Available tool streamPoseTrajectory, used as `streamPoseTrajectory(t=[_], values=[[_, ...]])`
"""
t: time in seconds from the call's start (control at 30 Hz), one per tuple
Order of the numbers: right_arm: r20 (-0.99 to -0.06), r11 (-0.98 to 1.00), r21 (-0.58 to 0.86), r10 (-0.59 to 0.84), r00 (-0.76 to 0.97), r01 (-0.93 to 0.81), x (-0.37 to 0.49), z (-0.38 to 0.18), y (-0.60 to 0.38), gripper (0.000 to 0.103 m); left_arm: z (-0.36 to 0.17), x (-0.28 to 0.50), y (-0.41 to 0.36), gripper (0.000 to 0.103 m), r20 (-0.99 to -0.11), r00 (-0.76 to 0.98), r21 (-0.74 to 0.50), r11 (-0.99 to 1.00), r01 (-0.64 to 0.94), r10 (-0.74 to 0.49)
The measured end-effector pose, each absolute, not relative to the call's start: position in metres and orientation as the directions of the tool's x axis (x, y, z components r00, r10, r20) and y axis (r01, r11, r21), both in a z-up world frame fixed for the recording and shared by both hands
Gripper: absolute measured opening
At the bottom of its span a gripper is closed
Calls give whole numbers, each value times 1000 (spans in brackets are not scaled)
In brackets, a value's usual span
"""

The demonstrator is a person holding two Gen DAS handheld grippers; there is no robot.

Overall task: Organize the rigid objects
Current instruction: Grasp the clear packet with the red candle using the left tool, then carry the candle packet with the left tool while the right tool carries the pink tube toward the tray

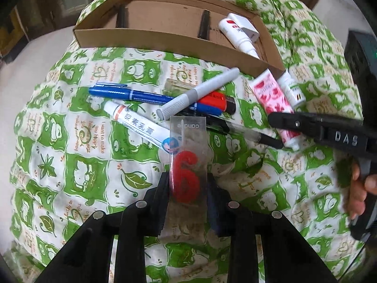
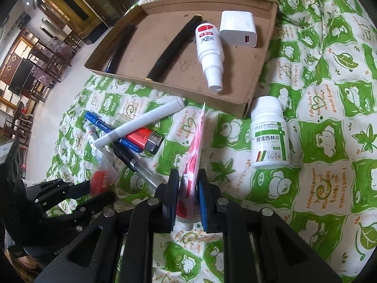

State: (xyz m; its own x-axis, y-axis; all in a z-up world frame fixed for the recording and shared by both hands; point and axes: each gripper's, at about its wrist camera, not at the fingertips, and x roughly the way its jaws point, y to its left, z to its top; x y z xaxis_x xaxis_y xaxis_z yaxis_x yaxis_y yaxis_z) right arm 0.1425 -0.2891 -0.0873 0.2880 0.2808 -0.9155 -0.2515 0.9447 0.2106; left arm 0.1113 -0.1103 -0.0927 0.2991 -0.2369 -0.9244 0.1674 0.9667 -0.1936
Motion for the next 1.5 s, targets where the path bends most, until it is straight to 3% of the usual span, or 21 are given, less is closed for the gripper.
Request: streamPoseTrajectory(t=[0.33, 1.5], values=[[-913, 944, 211, 283, 295, -254, 142, -88, -289, 15, -91, 117, -64, 32, -913, 316, -236, 966, 102, -256], [-862, 918, 269, 364, 353, -291, 137, -67, -293, 15, -67, 105, -79, 31, -880, 402, -204, 966, 158, -251]])
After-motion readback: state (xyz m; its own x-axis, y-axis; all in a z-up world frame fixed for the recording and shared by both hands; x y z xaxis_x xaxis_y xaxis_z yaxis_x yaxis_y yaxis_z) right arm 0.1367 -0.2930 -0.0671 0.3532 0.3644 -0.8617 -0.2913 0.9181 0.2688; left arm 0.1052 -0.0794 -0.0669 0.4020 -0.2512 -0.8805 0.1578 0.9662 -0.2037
